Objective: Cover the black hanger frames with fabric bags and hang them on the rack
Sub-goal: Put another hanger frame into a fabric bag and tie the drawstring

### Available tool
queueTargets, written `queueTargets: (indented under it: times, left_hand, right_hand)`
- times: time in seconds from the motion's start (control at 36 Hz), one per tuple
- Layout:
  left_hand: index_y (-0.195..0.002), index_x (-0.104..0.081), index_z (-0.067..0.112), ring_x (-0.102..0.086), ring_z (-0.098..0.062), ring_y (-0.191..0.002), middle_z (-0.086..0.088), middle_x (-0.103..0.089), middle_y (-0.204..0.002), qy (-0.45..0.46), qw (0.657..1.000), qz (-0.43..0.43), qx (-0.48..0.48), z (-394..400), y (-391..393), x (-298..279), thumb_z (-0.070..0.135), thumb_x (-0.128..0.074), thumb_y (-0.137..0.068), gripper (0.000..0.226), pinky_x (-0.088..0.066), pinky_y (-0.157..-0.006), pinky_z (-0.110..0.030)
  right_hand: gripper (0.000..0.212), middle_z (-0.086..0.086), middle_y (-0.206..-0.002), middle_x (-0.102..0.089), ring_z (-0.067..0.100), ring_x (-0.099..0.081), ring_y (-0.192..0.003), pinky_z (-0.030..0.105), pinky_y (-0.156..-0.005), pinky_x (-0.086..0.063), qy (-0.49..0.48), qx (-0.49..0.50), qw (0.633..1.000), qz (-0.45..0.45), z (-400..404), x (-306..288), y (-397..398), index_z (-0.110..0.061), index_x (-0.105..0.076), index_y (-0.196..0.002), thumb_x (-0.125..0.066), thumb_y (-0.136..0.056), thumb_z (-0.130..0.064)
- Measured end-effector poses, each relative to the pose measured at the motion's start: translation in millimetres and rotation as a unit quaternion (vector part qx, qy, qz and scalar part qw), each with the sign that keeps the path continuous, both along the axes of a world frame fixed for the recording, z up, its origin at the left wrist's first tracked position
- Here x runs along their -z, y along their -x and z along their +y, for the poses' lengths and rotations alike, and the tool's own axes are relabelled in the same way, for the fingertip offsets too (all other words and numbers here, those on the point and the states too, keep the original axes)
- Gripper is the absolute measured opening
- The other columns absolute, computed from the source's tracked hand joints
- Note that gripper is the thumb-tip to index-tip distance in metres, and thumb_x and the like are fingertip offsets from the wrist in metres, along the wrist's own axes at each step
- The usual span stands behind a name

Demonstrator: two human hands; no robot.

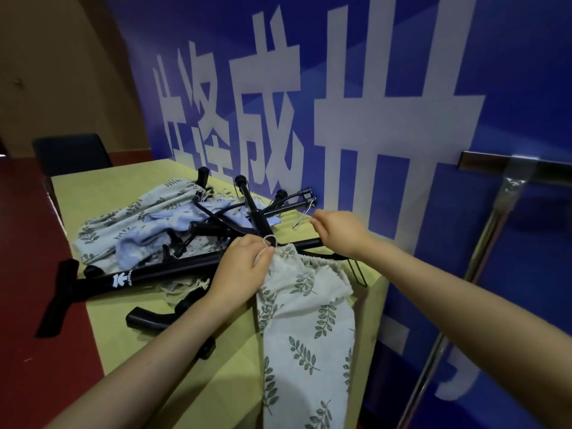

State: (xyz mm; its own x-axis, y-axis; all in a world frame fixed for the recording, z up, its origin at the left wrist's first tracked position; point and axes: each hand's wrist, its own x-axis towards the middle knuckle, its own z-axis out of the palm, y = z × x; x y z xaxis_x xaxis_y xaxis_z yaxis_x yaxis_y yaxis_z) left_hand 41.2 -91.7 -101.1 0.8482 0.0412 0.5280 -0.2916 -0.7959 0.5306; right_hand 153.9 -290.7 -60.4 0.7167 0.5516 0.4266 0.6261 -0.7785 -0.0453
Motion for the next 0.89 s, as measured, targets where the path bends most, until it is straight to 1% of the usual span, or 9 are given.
queueTargets:
  times: [0.14,0.22,0.33,0.44,0.5,0.58,0.67,0.81,0.89]
  left_hand:
    - [-0.089,-0.07,0.011,-0.047,-0.009,-0.111,0.004,-0.058,-0.112,-0.014,0.996,-0.08,0.042,-12.6,2.5,-12.1,0.033,-0.043,-0.096,0.036,-0.029,-0.092,-0.009]
    - [-0.086,-0.068,0.017,-0.047,-0.006,-0.109,0.006,-0.058,-0.109,-0.02,0.991,-0.119,0.059,-19.0,2.6,-16.9,0.036,-0.041,-0.096,0.035,-0.028,-0.092,-0.004]
    - [-0.069,-0.048,0.04,-0.049,-0.006,-0.106,0.008,-0.058,-0.106,0.01,0.993,-0.106,0.051,-24.5,0.7,-18.7,0.035,-0.042,-0.095,0.027,-0.031,-0.088,-0.005]
    - [-0.068,-0.055,0.031,-0.054,-0.004,-0.101,0.007,-0.059,-0.103,0.048,0.995,-0.077,0.041,-19.2,-1.0,-14.2,0.032,-0.044,-0.094,0.028,-0.038,-0.083,-0.014]
    - [-0.073,-0.06,0.026,-0.054,-0.001,-0.101,0.011,-0.058,-0.101,0.057,0.995,-0.074,0.035,-14.1,-1.6,-12.2,0.034,-0.043,-0.094,0.028,-0.038,-0.082,-0.014]
    - [-0.072,-0.055,0.037,-0.055,-0.003,-0.1,0.015,-0.057,-0.1,0.061,0.994,-0.08,0.031,-9.2,-0.7,-12.2,0.033,-0.044,-0.094,0.026,-0.038,-0.08,-0.015]
    - [-0.068,-0.049,0.042,-0.056,-0.008,-0.097,0.014,-0.057,-0.097,0.058,0.994,-0.091,0.035,-9.3,1.2,-16.1,0.031,-0.045,-0.095,0.029,-0.038,-0.079,-0.019]
    - [-0.064,-0.049,0.029,-0.055,-0.005,-0.083,0.008,-0.055,-0.086,0.039,0.996,-0.079,0.02,-14.0,0.7,-21.9,0.033,-0.046,-0.099,0.035,-0.041,-0.071,-0.022]
    - [-0.062,-0.036,0.015,-0.038,-0.009,-0.057,0.001,-0.04,-0.064,0.072,0.997,-0.038,0.007,-15.7,-1.5,-22.0,0.026,-0.046,-0.1,0.041,-0.027,-0.055,-0.028]
  right_hand:
    - [0.028,0.001,-0.08,-0.06,0.025,-0.059,-0.073,0.032,-0.06,-0.04,-0.054,0.043,0.997,-0.02,-34.2,-8.3,-8.2,-0.013,-0.057,-0.102,-0.035,-0.104,-0.029]
    - [0.029,0.004,-0.08,-0.062,0.024,-0.059,-0.073,0.032,-0.06,-0.042,-0.096,0.071,0.993,-0.016,-47.3,-9.4,-16.5,-0.011,-0.058,-0.105,-0.036,-0.104,-0.028]
    - [0.031,0.001,-0.081,-0.057,0.018,-0.053,-0.071,0.026,-0.056,-0.036,-0.13,0.101,0.986,0.008,-49.9,-5.5,-25.5,-0.008,-0.06,-0.11,-0.036,-0.104,-0.027]
    - [0.03,0.001,-0.079,-0.055,0.016,-0.05,-0.068,0.02,-0.05,-0.028,-0.149,0.1,0.983,0.034,-44.4,-3.2,-34.1,-0.007,-0.061,-0.109,-0.037,-0.104,-0.025]
    - [0.029,0.002,-0.078,-0.058,0.017,-0.053,-0.068,0.022,-0.052,-0.032,-0.167,0.092,0.981,0.047,-44.5,-7.6,-39.8,-0.007,-0.061,-0.105,-0.039,-0.104,-0.025]
    - [0.028,0.005,-0.075,-0.062,0.02,-0.059,-0.069,0.03,-0.059,-0.044,-0.204,0.084,0.973,0.075,-48.8,-14.2,-46.1,-0.009,-0.061,-0.099,-0.039,-0.104,-0.025]
    - [0.026,0.004,-0.07,-0.06,0.023,-0.062,-0.068,0.034,-0.063,-0.048,-0.258,0.073,0.959,0.088,-50.7,-18.4,-49.4,-0.013,-0.056,-0.091,-0.037,-0.104,-0.025]
    - [0.033,0.013,-0.075,-0.064,0.03,-0.063,-0.071,0.043,-0.066,-0.052,-0.313,0.106,0.941,0.074,-39.8,-23.1,-58.3,-0.007,-0.057,-0.089,-0.034,-0.103,-0.026]
    - [0.033,0.012,-0.077,-0.062,0.029,-0.058,-0.07,0.037,-0.06,-0.045,-0.286,0.142,0.946,0.055,-29.4,-18.1,-59.9,-0.008,-0.056,-0.088,-0.033,-0.104,-0.026]
